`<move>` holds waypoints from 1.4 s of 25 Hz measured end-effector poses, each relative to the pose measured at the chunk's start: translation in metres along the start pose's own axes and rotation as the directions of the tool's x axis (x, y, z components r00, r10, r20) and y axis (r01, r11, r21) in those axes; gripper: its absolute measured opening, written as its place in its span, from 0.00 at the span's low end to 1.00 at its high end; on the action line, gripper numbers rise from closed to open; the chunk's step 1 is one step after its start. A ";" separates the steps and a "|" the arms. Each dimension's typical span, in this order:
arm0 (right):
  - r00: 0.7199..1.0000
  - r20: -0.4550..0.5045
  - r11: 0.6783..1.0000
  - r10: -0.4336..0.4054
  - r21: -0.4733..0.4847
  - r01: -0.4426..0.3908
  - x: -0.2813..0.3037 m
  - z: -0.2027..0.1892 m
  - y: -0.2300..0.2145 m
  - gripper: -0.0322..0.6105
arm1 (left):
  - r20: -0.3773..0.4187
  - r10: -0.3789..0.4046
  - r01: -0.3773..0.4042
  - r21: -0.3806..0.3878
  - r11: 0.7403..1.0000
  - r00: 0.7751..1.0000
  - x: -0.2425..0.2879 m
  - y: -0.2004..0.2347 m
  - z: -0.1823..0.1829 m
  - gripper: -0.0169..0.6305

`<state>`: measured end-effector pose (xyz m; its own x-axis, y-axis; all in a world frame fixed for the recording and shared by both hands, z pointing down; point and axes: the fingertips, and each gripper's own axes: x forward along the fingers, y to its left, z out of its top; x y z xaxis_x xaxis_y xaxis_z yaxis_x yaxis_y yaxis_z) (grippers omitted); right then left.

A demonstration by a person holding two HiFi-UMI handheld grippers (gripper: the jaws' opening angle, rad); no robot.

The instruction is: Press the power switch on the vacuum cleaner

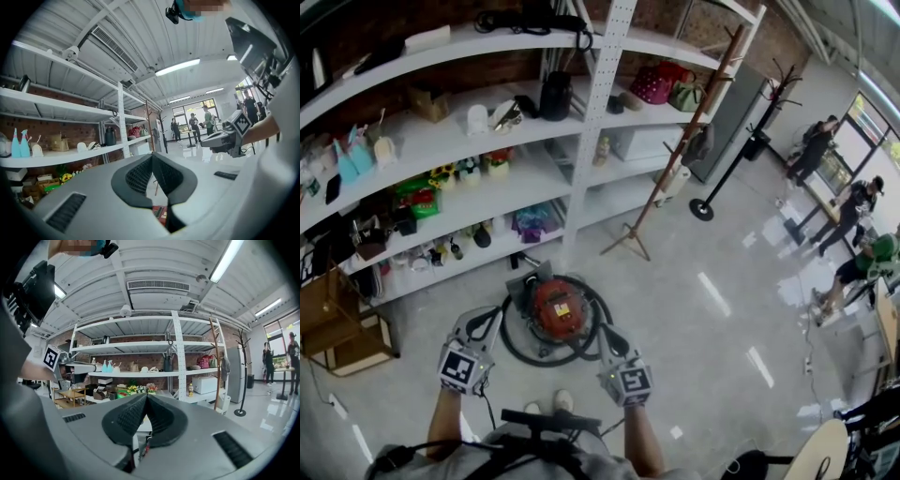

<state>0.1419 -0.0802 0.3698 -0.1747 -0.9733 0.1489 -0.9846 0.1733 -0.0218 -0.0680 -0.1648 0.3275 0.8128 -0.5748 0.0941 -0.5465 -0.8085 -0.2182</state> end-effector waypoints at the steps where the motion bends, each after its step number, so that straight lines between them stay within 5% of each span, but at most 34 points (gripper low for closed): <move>1: 1.000 0.005 1.000 -0.006 0.000 0.006 -0.002 0.003 -0.003 0.07 | 0.006 0.006 -0.006 0.001 1.000 1.000 0.001 0.002 0.003 0.04; 15: 0.997 0.034 0.998 -0.066 -0.005 0.066 -0.027 0.015 -0.022 0.06 | 0.024 0.040 -0.040 0.009 0.999 0.999 0.000 0.005 0.012 0.04; 35: 0.999 0.024 0.999 -0.043 0.014 0.043 -0.028 0.010 -0.020 0.06 | 0.022 0.038 -0.038 0.005 0.999 0.999 0.004 -0.003 0.013 0.04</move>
<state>0.1666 -0.0580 0.3563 -0.1321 -0.9833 0.1255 -0.9912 0.1294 -0.0292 -0.0610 -0.1631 0.3159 0.7955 -0.6025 0.0646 -0.5763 -0.7852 -0.2265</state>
